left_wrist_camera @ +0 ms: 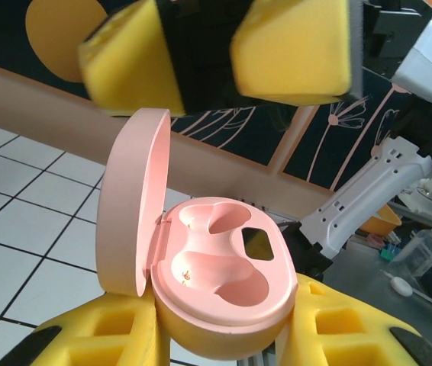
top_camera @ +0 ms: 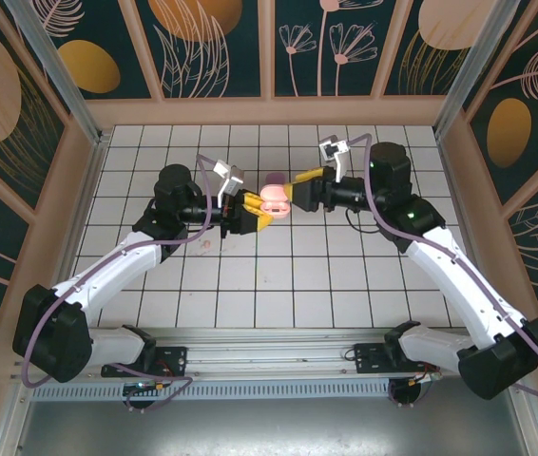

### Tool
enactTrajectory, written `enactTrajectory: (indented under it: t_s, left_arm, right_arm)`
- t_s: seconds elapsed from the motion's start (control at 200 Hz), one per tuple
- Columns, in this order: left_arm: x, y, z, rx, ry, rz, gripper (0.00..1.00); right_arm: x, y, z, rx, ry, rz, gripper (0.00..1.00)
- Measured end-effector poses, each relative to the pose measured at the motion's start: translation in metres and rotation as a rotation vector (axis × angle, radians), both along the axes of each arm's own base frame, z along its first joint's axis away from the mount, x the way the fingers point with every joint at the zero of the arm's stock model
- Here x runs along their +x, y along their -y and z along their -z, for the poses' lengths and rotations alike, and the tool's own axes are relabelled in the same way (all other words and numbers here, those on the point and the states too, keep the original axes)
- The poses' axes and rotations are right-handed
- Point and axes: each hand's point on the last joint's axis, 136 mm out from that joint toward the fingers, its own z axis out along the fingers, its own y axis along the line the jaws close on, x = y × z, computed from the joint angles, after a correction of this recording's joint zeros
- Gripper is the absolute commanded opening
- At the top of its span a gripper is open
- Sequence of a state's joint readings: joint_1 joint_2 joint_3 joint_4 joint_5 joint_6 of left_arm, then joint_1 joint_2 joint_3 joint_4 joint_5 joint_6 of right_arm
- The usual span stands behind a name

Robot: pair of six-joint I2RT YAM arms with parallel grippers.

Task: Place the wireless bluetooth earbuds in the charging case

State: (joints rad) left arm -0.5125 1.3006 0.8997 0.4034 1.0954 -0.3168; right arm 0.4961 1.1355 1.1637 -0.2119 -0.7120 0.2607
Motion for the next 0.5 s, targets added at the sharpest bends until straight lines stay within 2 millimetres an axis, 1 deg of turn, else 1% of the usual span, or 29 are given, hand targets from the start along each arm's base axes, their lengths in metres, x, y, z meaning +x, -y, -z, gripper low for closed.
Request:
enactTrajectory:
  t_s: [0.125,0.245,0.4,0.5]
  left_arm:
    - [0.002,0.000,0.000,0.001,0.002,-0.009,0.23]
    - [0.004,-0.001,0.001,0.003,-0.001,-0.024,0.22]
    - [0.010,-0.005,0.004,0.009,0.001,-0.046,0.22]
    - [0.014,-0.012,0.017,0.025,-0.022,-0.068,0.22]
  right_arm:
    - [-0.003,0.001,0.004,-0.016,-0.011,-0.003,0.66]
    - [-0.001,0.003,0.006,-0.025,-0.024,0.011,0.66]
    - [0.013,0.014,0.006,-0.038,-0.053,0.108,0.65]
    - [0.026,0.023,0.008,-0.048,-0.078,0.182,0.64]
